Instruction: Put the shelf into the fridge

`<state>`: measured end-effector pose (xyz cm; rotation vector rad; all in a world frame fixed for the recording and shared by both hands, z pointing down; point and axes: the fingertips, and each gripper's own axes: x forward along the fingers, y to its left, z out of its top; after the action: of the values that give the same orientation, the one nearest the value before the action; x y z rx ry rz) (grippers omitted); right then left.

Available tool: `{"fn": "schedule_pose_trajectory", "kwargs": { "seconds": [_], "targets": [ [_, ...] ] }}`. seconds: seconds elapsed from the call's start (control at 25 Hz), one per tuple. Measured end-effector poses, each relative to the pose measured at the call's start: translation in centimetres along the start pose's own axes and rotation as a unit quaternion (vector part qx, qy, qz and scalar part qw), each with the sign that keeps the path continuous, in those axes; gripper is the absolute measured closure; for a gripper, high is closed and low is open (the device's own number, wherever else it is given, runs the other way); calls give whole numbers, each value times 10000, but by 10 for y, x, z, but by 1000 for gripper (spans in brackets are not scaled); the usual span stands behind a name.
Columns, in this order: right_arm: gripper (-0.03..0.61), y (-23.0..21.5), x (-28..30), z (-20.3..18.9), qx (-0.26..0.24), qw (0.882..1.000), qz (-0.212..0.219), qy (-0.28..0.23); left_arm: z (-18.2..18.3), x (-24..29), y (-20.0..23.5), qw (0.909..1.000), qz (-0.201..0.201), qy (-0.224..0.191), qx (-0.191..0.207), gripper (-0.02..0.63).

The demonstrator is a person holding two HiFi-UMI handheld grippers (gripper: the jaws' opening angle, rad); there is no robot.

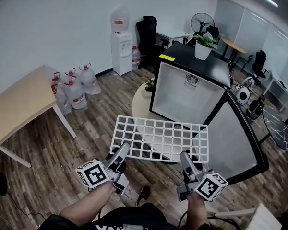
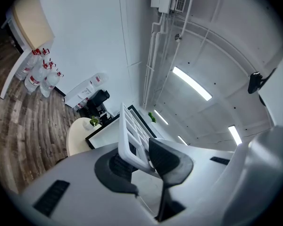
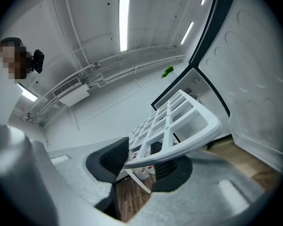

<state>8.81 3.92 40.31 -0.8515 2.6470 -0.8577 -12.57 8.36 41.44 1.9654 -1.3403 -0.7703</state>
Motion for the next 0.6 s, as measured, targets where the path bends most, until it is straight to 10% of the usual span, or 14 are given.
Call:
{"fn": "schedule_pose_trajectory", "kwargs": {
  "seconds": [0.6],
  "targets": [
    [440, -89, 70, 73, 203, 9996, -52, -170, 23, 123, 47, 9936, 967, 559, 189, 527]
  ]
}}
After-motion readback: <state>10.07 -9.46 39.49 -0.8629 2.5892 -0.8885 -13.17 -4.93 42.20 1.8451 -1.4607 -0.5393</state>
